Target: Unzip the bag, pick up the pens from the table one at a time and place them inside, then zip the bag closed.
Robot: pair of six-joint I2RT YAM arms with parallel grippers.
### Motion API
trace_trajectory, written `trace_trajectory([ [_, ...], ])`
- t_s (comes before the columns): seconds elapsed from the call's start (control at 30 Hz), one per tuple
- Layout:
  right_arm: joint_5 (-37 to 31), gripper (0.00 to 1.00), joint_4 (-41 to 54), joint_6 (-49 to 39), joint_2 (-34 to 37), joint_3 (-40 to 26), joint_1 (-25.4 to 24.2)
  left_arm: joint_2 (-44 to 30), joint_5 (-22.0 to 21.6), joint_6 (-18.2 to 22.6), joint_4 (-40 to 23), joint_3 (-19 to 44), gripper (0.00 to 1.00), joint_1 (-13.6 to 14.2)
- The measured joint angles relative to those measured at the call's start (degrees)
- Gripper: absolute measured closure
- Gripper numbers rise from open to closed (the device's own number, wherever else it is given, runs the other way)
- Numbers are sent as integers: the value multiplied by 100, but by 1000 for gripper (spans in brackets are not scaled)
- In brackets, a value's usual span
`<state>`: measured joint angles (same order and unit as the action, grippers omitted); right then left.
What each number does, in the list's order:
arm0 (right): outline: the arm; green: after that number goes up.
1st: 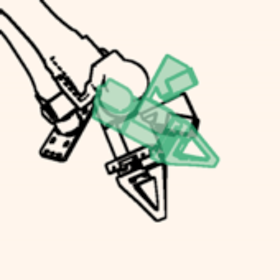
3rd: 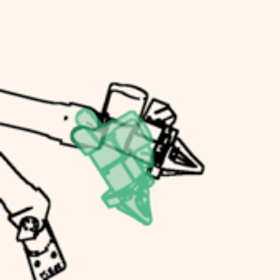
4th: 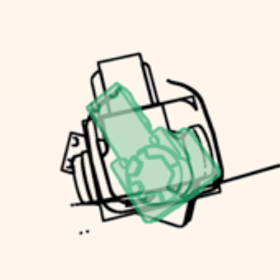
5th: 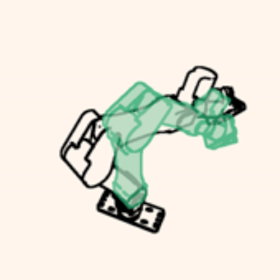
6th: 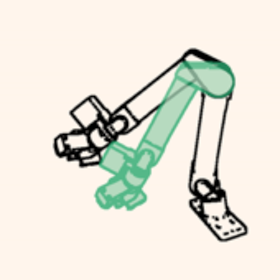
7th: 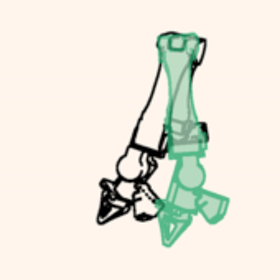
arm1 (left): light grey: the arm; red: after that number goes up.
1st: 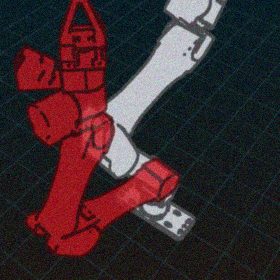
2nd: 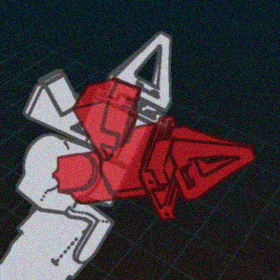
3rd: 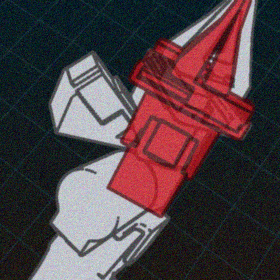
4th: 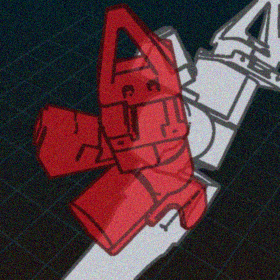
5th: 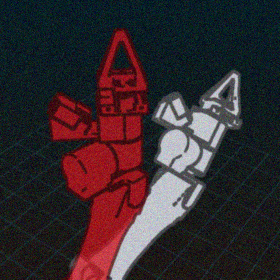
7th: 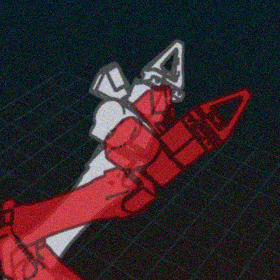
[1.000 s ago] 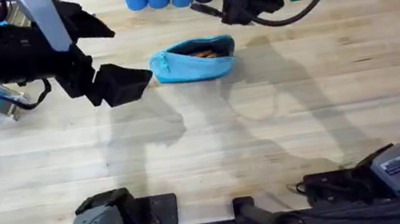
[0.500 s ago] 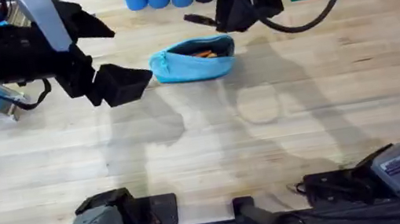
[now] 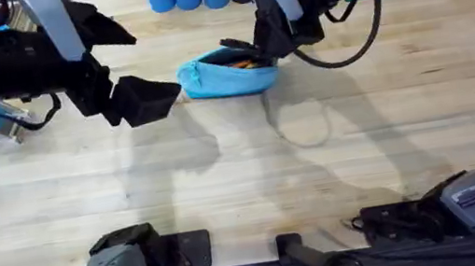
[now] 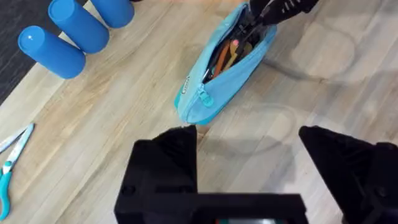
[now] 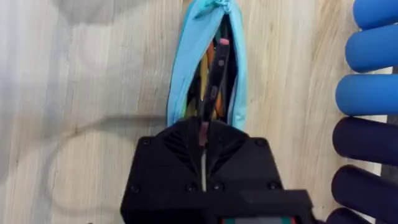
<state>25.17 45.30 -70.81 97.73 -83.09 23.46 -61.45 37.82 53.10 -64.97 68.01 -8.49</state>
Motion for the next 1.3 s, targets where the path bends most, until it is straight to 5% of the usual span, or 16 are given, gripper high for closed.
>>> trace_trajectory([
  [1.3,298,970,-1395,-121,940,382,60,0,0,0,0,0,7,0],
])
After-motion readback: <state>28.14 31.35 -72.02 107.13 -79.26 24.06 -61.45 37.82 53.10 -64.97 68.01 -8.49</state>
